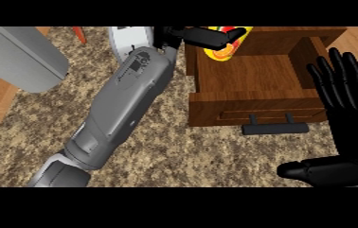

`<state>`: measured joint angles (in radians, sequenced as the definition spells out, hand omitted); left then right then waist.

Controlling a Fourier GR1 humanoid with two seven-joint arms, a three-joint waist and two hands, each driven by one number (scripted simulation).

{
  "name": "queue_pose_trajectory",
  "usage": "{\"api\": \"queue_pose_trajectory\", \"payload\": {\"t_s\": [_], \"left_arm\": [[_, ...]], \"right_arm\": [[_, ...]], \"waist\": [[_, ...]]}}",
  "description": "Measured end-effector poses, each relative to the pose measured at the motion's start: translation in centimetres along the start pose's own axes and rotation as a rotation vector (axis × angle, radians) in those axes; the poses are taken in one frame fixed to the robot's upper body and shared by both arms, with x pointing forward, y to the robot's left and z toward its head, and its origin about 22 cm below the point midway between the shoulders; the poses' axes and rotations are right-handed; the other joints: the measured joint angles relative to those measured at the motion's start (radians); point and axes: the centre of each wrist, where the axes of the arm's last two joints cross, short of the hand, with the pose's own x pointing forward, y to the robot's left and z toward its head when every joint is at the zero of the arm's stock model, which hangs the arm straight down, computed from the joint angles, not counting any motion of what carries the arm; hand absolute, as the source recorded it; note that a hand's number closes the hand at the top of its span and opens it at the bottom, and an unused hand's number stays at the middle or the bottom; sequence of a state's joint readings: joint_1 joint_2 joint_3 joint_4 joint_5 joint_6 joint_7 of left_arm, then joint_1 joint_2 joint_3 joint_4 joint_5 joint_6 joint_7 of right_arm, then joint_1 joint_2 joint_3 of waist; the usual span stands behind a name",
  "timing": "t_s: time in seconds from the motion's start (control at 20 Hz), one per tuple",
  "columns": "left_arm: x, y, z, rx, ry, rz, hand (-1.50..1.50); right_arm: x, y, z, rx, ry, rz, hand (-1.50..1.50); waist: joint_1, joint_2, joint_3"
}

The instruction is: Pick up the cup, place it into the drawer and close the drawer

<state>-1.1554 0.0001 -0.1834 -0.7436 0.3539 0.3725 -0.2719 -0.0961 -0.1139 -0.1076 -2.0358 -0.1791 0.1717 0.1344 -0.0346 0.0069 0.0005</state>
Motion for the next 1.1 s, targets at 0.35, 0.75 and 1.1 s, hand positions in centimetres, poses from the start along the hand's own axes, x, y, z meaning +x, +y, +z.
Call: {"api": "queue_pose_trajectory", "payload": {"t_s": [0.35, 0.75, 1.1], "left_arm": [[-1.8, -0.6, -0.4, -0.011, 0.060, -0.042, 1.50], [-2.6, -1.6, -0.4, -0.049, 0.087, -0.132, 1.50], [-3.5, -2.0, 0.1, -0.069, 0.123, -0.256, -1.50]], "right_arm": [[-0.1, 0.2, 0.0, 0.011, -0.005, -0.012, -1.50], [0.1, 0.9, -0.8, 0.031, -0.005, -0.024, -1.50], [0.2, 1.0, -1.4, 0.060, -0.022, -0.035, -1.50]], "waist": [[-0.018, 0.004, 0.000], [-0.043, 0.010, 0.001], [-0.065, 0.016, 0.001]]}}
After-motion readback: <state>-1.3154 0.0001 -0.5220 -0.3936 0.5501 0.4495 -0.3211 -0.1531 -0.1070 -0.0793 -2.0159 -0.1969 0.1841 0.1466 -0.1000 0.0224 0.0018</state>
